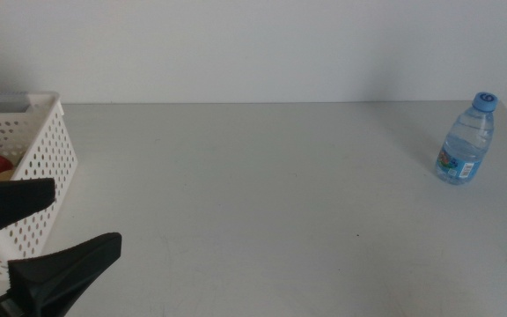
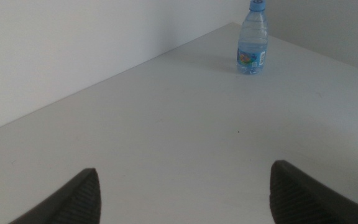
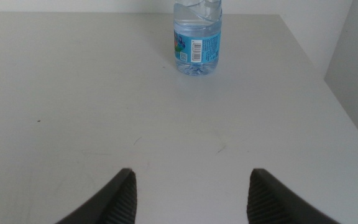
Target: Use arms to grab the bottles and put them into the dustbin to the left of the table.
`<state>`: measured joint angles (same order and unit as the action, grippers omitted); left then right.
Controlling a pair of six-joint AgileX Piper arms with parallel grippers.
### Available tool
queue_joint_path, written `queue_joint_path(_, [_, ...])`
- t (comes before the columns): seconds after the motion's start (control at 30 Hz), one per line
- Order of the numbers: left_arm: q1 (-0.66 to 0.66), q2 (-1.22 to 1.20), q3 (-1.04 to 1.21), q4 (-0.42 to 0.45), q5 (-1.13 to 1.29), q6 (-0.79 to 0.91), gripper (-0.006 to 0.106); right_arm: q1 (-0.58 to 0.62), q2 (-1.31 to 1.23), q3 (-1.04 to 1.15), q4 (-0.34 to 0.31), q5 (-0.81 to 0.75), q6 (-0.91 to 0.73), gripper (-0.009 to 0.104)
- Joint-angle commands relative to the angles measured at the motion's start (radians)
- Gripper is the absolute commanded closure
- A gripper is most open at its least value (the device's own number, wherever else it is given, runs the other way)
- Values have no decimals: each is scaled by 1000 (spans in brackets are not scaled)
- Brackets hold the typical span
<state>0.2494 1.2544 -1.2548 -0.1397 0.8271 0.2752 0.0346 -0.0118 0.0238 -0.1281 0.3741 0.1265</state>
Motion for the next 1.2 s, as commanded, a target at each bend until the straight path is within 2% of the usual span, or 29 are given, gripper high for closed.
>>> queue_joint_path(0.0, [48,39,-93,-106,-14,82,102,-7,-16,2,13,-64,-7,49])
queue_joint_path(0.13, [48,39,-93,-106,-14,82,102,-7,26,-58,46,-41,-7,49])
queue_joint_path(0.4, [48,39,-93,-106,-14,82,102,-7,290,-393,97,96,-7,49])
queue_joint_path(0.53, [48,39,-93,-106,-14,82,102,-7,437,-553,99,138,-7,49])
queue_joint_path(0.87, [48,39,-93,-106,-14,82,102,-7,758,-763,105,29,16,49])
queue_joint_path(1.0, [48,39,-93,-106,-14,82,102,-7,849,-766,62,-159,16,49])
queue_joint_path(1.17, [48,39,-93,-106,-14,82,102,-7,984,-766,-13,-280,16,49])
